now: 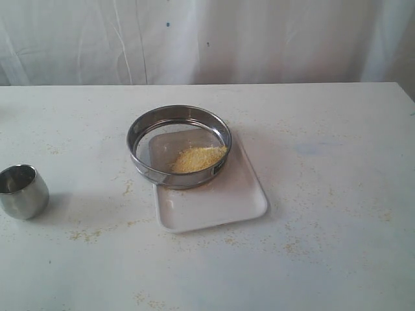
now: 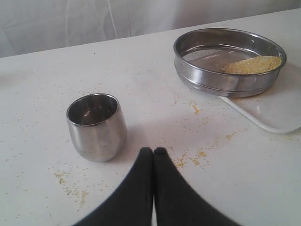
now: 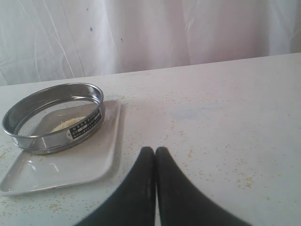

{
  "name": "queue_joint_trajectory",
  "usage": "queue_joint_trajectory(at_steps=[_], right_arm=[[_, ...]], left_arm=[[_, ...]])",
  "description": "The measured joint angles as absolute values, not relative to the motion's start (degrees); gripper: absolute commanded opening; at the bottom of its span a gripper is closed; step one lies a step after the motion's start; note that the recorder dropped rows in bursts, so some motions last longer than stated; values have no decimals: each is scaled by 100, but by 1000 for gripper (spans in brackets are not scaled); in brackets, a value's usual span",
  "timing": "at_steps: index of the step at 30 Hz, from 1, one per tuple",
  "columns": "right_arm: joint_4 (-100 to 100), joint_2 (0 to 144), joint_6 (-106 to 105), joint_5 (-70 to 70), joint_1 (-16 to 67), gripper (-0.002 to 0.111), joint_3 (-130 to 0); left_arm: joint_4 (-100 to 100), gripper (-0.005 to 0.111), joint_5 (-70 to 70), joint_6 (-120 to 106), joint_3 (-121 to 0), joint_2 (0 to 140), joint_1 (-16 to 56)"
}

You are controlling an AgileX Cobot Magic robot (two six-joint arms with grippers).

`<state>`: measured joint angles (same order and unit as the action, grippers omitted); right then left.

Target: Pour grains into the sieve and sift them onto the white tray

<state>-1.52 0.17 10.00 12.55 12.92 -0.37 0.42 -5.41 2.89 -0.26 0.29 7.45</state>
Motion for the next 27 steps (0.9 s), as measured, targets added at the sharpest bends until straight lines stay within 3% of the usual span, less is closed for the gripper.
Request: queue_joint_trajectory(at_steps=[27], right_arm=[[-152,17,1110,1255,1292,0,-37]], left_arm=[[42,0,-579,269,-26,29,734]])
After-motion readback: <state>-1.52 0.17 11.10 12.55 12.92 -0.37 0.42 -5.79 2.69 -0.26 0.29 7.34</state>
